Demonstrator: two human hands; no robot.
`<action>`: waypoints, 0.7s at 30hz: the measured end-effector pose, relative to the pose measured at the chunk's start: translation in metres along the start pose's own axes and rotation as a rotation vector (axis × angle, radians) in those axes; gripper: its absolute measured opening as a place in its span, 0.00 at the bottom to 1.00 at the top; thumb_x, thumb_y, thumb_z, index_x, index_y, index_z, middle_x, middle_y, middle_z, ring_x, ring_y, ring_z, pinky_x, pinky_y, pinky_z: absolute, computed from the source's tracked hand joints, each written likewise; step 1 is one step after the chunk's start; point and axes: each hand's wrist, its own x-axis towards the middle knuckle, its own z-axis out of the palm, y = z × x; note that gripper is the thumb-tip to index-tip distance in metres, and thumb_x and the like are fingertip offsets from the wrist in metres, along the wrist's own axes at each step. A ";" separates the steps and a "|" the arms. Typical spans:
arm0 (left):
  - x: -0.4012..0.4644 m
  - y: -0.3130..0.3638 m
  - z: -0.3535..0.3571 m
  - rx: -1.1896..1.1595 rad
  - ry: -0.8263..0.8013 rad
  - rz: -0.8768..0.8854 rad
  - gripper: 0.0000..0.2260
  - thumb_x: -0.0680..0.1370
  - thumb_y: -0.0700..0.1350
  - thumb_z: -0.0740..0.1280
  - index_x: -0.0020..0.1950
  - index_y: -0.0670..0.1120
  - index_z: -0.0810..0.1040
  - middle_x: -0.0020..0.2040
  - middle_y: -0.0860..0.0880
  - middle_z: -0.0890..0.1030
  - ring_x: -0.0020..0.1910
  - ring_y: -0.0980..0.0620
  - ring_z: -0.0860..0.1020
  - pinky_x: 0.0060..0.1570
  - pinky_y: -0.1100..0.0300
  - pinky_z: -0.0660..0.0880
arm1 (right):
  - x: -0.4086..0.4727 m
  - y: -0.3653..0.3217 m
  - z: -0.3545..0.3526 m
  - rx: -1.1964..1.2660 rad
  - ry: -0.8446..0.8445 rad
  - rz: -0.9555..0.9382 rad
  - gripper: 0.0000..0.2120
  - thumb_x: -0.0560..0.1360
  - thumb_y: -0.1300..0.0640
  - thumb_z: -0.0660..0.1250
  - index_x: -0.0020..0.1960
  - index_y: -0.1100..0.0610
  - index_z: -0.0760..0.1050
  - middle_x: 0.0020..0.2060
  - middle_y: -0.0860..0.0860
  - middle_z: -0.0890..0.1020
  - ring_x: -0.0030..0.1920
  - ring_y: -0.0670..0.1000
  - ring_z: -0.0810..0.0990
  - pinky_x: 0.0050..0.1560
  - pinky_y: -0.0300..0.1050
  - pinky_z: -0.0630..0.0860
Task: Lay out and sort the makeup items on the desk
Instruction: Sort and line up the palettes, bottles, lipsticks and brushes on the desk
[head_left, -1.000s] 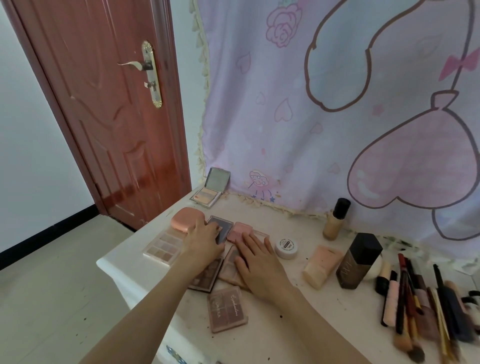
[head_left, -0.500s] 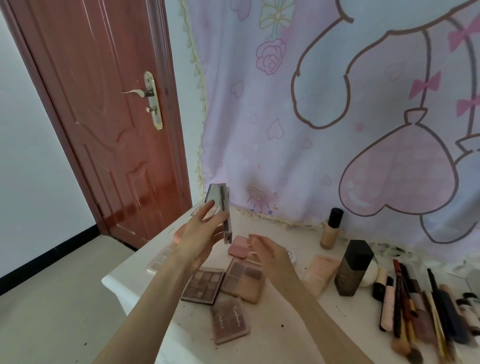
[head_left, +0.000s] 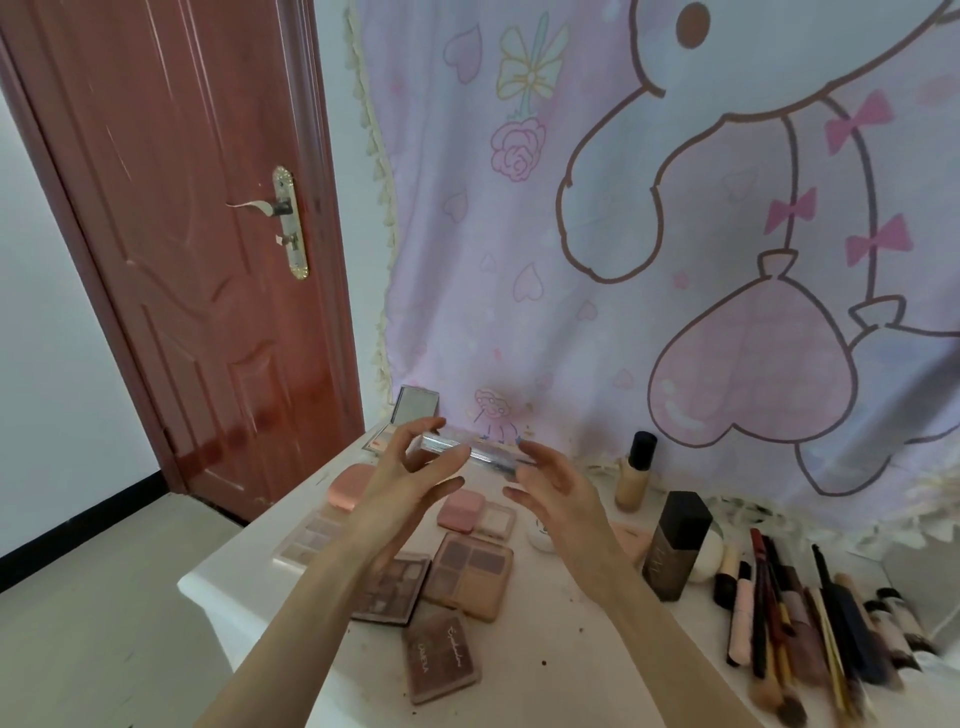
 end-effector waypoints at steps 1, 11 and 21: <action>0.000 0.002 -0.001 0.096 0.006 0.008 0.20 0.70 0.42 0.71 0.60 0.45 0.72 0.49 0.43 0.75 0.50 0.50 0.76 0.56 0.57 0.76 | 0.001 -0.004 -0.001 0.026 0.012 -0.015 0.10 0.76 0.64 0.65 0.56 0.56 0.76 0.54 0.56 0.79 0.53 0.52 0.80 0.59 0.49 0.77; -0.005 0.014 0.004 0.607 -0.230 0.157 0.10 0.74 0.42 0.70 0.54 0.49 0.78 0.51 0.38 0.78 0.43 0.50 0.75 0.46 0.66 0.73 | -0.001 -0.025 0.005 0.277 -0.063 0.012 0.19 0.70 0.55 0.67 0.59 0.60 0.72 0.49 0.56 0.81 0.53 0.55 0.82 0.59 0.52 0.76; -0.004 0.000 0.003 0.788 -0.244 0.302 0.14 0.72 0.60 0.61 0.56 0.72 0.72 0.53 0.66 0.80 0.52 0.56 0.78 0.51 0.65 0.74 | -0.009 -0.024 0.003 0.186 -0.054 0.008 0.14 0.75 0.60 0.66 0.58 0.65 0.76 0.52 0.58 0.82 0.53 0.52 0.82 0.56 0.44 0.78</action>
